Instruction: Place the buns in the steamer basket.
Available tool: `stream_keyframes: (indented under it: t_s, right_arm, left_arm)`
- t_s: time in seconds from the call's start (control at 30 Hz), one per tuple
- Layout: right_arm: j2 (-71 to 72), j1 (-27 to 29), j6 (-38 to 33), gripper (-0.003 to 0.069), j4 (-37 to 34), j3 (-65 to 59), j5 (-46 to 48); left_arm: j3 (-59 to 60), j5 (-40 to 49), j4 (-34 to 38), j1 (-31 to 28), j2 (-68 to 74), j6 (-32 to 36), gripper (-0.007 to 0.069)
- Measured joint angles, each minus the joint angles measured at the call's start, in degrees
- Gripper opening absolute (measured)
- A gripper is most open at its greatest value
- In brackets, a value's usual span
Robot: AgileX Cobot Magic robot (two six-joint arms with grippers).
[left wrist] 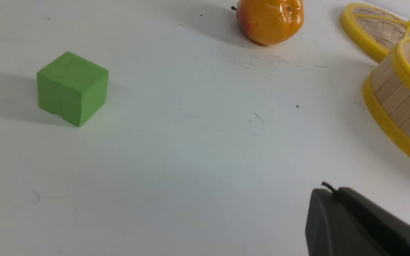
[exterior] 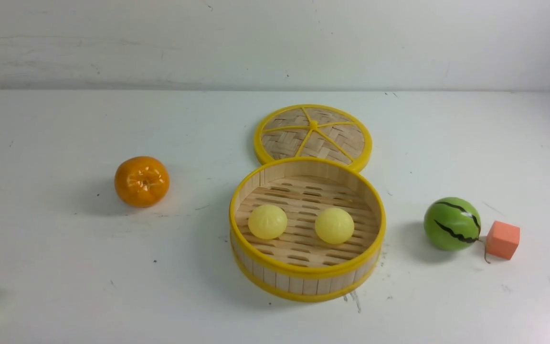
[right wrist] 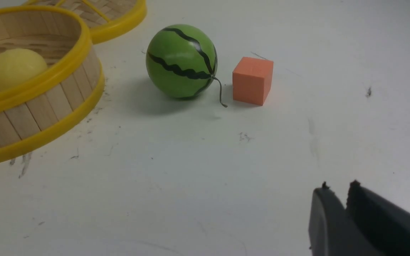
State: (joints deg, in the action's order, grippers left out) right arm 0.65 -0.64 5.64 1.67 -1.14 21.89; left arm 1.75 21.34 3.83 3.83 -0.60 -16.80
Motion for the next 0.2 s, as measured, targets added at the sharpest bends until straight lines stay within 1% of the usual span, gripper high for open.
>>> stream_keyframes:
  t_s: [0.2]
  right_arm:
    - [0.0,0.0,0.0,0.0095,0.0,0.0,0.0]
  left_arm:
    - [0.0,0.0,0.0,0.0,0.0,0.0,-0.0002]
